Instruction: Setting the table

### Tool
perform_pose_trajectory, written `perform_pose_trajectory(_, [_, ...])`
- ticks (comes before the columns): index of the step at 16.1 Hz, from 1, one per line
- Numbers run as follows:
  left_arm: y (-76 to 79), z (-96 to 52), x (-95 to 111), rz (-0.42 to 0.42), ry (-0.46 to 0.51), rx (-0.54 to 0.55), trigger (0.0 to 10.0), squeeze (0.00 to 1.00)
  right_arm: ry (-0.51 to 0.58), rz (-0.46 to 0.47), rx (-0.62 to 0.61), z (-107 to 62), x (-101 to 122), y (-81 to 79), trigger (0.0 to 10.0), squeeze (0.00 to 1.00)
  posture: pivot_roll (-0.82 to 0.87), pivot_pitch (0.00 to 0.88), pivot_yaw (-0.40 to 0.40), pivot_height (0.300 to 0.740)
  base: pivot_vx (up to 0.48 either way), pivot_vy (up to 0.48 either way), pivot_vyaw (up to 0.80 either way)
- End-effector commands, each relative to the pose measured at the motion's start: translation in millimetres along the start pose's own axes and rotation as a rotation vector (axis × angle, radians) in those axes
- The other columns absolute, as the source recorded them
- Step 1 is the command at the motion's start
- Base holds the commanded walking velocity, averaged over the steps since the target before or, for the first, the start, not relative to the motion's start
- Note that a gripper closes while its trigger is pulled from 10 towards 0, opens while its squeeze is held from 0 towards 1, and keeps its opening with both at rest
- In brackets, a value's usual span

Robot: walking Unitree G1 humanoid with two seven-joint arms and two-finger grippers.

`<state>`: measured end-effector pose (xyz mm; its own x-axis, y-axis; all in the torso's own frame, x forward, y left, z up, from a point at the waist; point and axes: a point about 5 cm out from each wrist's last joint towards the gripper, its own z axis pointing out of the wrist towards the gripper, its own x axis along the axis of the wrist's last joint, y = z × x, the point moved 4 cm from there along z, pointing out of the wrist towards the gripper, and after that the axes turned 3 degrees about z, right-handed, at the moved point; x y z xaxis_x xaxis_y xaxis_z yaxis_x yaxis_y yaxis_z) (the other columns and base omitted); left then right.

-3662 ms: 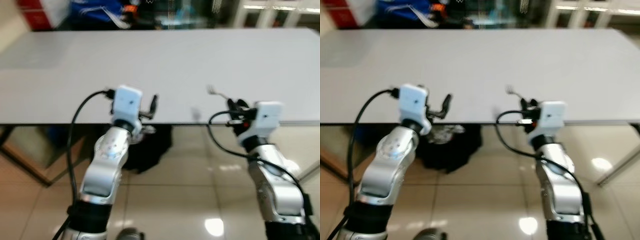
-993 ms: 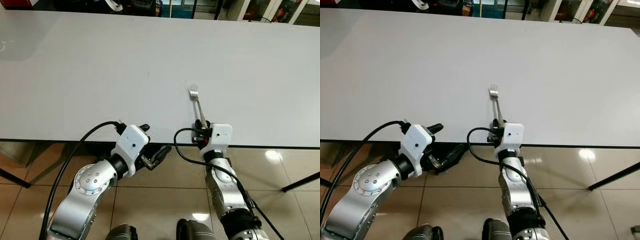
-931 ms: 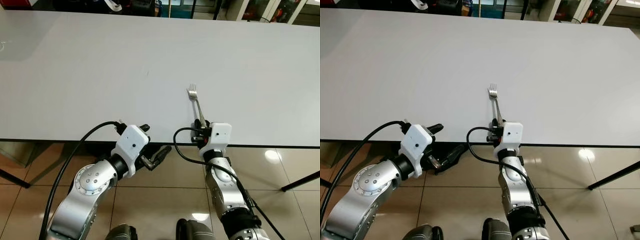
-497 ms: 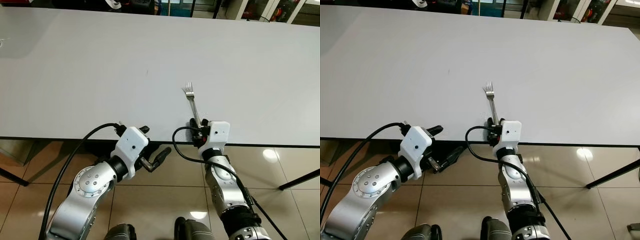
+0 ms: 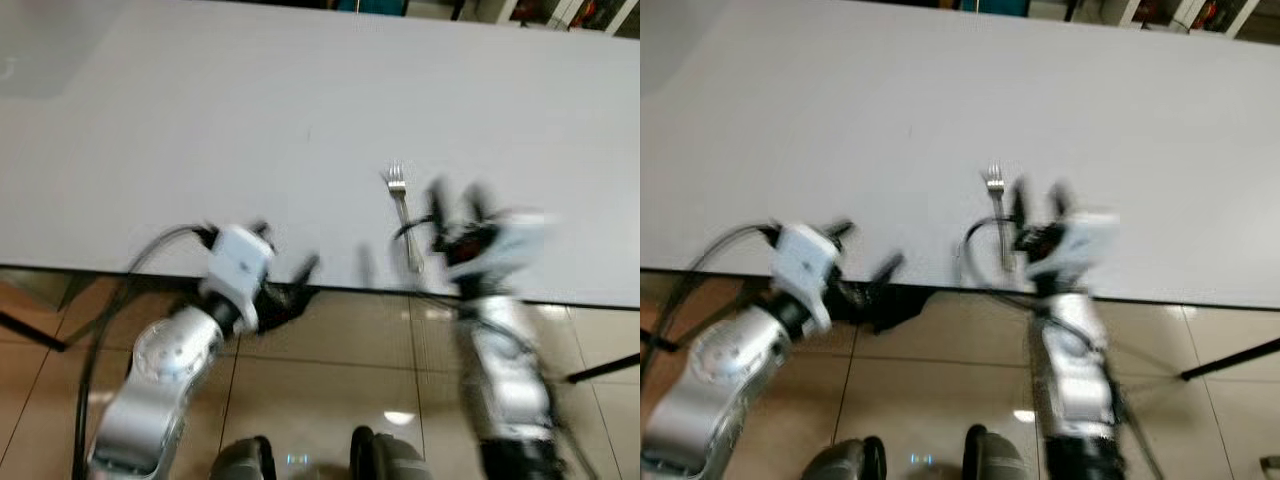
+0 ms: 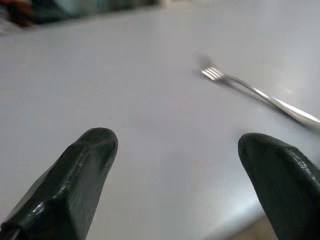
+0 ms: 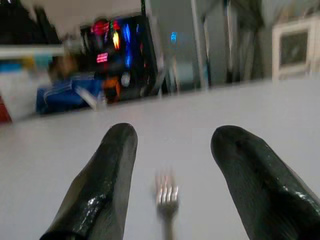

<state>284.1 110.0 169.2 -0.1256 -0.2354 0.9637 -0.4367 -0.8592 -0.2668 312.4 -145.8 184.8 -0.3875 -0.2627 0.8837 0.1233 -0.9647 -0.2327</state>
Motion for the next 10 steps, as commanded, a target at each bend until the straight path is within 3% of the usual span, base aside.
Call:
perform_pose_trajectory(1, [-3.1, -0.3, 10, 0.038, 0.036, 0.045, 10.0, 0.0, -0.047, -0.031, -0.074, -9.3, 2, 16.6, 10.0, 0.0, 0.02, 0.137, -0.041, 0.74, 0.0, 0.0, 0.0])
perform_pose_trajectory(5, [-7.1, 7.8, 8, 0.073, 0.024, 0.102, 10.0, 0.0, -0.187, -0.161, -0.09, -29.6, -1, 32.7, 10.0, 0.0, 0.0, 0.101, -0.014, 0.74, 0.0, 0.48, 0.0])
perform_pose_trajectory(6, [-7.0, 10.3, 1, 0.072, 0.002, 0.136, 10.0, 0.0, -0.241, -0.143, -0.096, -39.1, -10, 32.2, 10.0, 0.0, -0.01, 0.077, -0.019, 0.74, 0.0, 0.48, 0.0])
perform_pose_trajectory(7, [-7.1, 10.8, -2, 0.049, -0.007, 0.16, 10.0, 0.0, -0.284, -0.122, -0.093, -43.1, -16, 27.9, 10.0, 0.0, -0.01, 0.068, -0.026, 0.74, 0.0, 0.48, -0.4])
perform_pose_trajectory(8, [-8.6, 11.6, -4, 0.05, -0.016, 0.179, 10.0, 0.0, -0.326, -0.103, -0.032, -41.6, -21, 13.1, 10.0, 0.0, -0.01, 0.055, -0.047, 0.74, 0.0, 0.48, -0.8])
perform_pose_trajectory(10, [-12.2, 12.2, -2, 0.054, -0.01, 0.201, 10.0, 0.0, -0.332, -0.108, 0.012, -35.2, -22, 7.7, 10.0, 0.0, 0.01, 0.053, -0.076, 0.74, 0.0, 0.48, -0.4])
